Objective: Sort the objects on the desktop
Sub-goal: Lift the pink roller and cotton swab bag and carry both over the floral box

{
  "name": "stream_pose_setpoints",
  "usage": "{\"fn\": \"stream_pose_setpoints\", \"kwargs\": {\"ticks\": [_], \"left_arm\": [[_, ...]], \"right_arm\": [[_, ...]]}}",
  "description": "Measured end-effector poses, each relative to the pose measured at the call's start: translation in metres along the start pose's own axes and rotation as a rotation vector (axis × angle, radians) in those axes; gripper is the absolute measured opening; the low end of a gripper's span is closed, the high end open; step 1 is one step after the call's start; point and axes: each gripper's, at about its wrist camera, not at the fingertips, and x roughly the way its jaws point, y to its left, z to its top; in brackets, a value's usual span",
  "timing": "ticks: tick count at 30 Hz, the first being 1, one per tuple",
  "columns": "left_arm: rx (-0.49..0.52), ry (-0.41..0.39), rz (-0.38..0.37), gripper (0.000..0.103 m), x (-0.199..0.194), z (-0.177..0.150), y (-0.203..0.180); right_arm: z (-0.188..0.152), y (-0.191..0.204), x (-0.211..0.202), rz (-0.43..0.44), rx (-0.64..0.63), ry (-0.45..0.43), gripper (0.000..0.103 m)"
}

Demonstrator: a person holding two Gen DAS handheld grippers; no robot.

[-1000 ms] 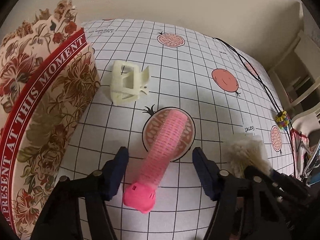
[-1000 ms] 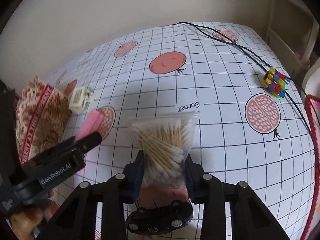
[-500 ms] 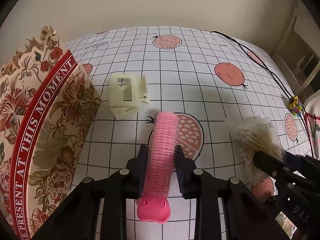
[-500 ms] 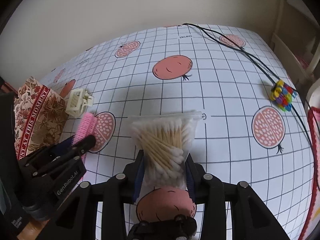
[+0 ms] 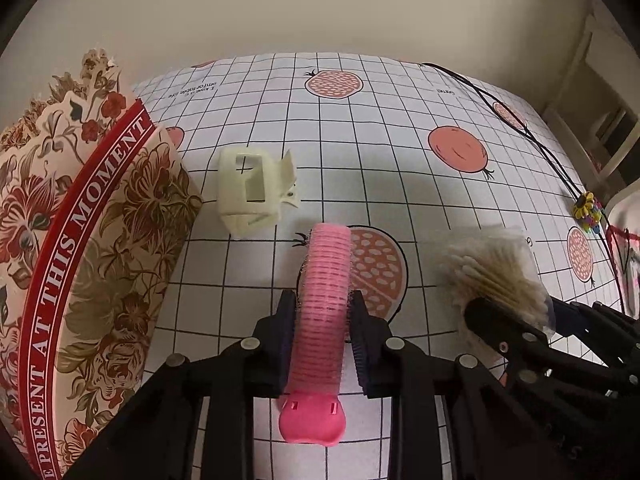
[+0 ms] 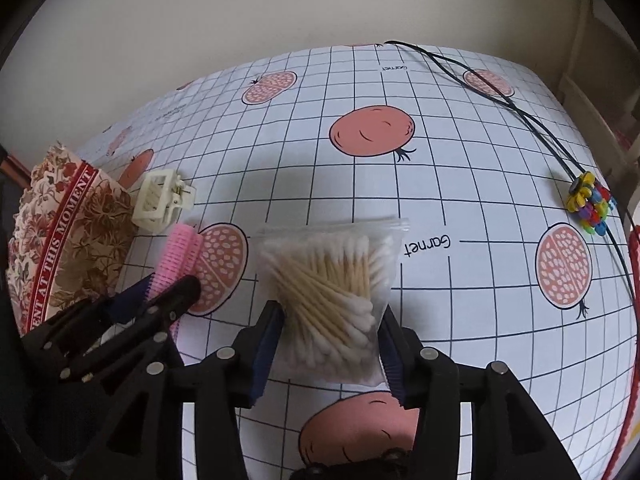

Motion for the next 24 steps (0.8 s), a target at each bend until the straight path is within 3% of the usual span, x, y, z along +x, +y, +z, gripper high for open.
{"fn": "stream_pose_setpoints", "kwargs": {"ticks": [4, 11, 20, 24], "left_arm": [[-0.011, 0.000, -0.008, 0.026, 0.000, 0.000, 0.001], [-0.052, 0.006, -0.029, 0.025, -0.003, 0.000, 0.007], [-0.105, 0.001, -0.072, 0.025, -0.011, 0.003, 0.017], [-0.118, -0.052, -0.099, 0.025, -0.032, 0.011, 0.018]], "right_arm": [[0.000, 0.002, 0.001, -0.012, 0.019, -0.021, 0.049], [0.002, -0.001, -0.003, 0.022, 0.038, -0.045, 0.035], [0.009, -0.013, -0.018, 0.068, 0.105, -0.096, 0.033], [0.016, -0.014, -0.041, 0.099, 0.124, -0.167, 0.033]]}}
